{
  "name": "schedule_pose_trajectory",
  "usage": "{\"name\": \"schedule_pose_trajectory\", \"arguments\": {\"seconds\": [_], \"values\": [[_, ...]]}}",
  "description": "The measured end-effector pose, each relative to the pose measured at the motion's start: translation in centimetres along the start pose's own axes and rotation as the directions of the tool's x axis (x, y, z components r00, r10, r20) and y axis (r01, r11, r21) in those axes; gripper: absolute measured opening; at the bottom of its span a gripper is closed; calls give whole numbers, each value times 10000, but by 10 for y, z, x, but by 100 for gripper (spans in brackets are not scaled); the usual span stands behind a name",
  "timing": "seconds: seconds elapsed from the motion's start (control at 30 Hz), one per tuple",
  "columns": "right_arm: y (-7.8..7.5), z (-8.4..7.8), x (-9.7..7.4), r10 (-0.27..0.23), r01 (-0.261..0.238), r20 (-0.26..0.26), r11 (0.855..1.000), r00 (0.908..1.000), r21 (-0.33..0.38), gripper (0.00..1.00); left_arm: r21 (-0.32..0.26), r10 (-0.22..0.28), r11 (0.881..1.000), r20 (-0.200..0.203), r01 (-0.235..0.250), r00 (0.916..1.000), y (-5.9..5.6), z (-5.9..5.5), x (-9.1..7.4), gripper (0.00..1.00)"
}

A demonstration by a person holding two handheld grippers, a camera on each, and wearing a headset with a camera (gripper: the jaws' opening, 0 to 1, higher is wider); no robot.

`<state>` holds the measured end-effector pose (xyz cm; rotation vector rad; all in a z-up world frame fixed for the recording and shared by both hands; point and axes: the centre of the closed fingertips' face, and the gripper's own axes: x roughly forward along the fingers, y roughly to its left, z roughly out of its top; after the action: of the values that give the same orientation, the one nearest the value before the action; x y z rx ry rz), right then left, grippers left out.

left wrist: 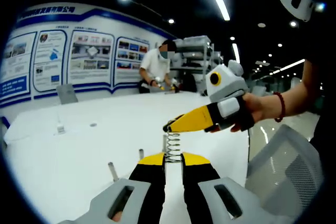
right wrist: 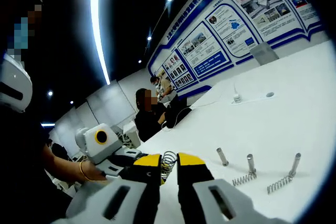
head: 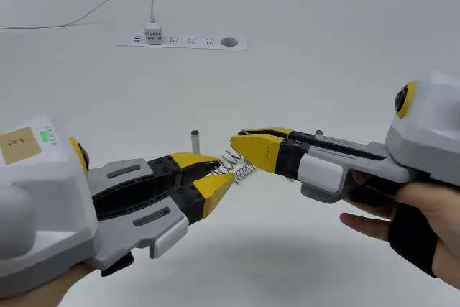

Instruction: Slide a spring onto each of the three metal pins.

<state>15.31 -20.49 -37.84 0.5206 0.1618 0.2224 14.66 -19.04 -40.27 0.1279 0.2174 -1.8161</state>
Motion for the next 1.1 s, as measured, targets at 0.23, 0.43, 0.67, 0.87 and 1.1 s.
{"name": "schedule_pose_trajectory", "arguments": {"seconds": [0.23,0.43,0.67,0.87,1.1], "values": [[1,0,6,-263,236,-232,9937,9994,-1092,12,285,238,9993,-560,-222,9981,4,-9,1,13],[-4,1,10,-587,507,-383,9816,9975,-1842,11,332,634,9976,-1028,-603,9927,11,-21,-2,21],[-12,4,18,-970,787,-532,9578,9939,-2763,11,825,1314,9895,-1747,-1185,9758,21,-39,-7,30],[-23,7,28,-1343,1071,-604,9374,9891,-3313,12,891,1643,9849,-2065,-1487,9646,26,-50,-10,35],[-41,16,46,-1509,1195,-591,9236,9868,-3642,12,453,1856,9826,-2108,-1801,9597,33,-58,-10,42]]}}
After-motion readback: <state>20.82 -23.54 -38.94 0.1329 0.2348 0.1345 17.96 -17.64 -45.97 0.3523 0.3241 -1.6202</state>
